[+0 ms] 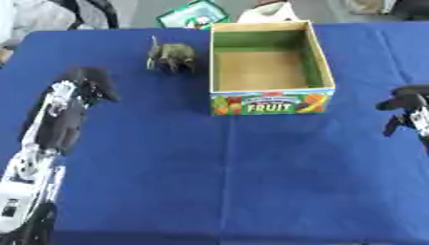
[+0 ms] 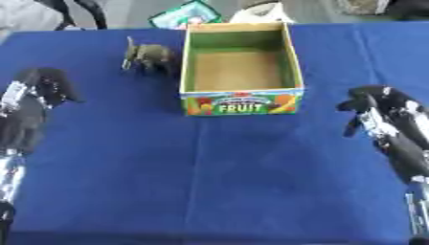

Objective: Pick up objects on the table and place them in the box.

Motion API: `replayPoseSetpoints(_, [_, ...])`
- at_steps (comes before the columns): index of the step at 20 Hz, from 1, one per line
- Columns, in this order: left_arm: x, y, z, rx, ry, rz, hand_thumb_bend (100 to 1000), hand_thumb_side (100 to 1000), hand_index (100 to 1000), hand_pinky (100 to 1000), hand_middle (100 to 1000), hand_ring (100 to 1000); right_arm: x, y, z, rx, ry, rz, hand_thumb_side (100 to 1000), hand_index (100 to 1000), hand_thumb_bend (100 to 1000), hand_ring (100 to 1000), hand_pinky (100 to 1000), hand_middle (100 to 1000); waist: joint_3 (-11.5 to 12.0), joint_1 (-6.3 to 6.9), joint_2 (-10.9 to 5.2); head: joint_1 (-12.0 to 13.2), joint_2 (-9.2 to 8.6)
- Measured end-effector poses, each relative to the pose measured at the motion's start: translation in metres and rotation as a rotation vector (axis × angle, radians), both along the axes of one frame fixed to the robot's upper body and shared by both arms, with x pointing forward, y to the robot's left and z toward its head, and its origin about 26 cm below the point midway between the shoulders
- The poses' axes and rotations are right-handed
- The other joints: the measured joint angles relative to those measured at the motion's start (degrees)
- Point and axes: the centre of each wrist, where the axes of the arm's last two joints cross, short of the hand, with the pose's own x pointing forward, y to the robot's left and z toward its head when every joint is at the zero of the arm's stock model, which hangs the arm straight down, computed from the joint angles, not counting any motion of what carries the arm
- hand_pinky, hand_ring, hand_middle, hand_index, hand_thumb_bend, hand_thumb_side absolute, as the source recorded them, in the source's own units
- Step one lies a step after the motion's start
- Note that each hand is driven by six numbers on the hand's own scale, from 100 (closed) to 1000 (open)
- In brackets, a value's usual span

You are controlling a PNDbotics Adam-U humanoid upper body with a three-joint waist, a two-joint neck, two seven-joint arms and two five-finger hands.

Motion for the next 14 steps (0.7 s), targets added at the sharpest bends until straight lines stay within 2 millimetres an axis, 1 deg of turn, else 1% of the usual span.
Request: replayPoseSetpoints(14, [0.0000,0.0000,0.0000,0.000,0.000,0.000,100,771,695,597,532,519,0.0000,0.0000,0.0000,0.000,0.000,0.000,443,686,100,655,365,512,0.0,0.00,-0.10,-0.8,0.00])
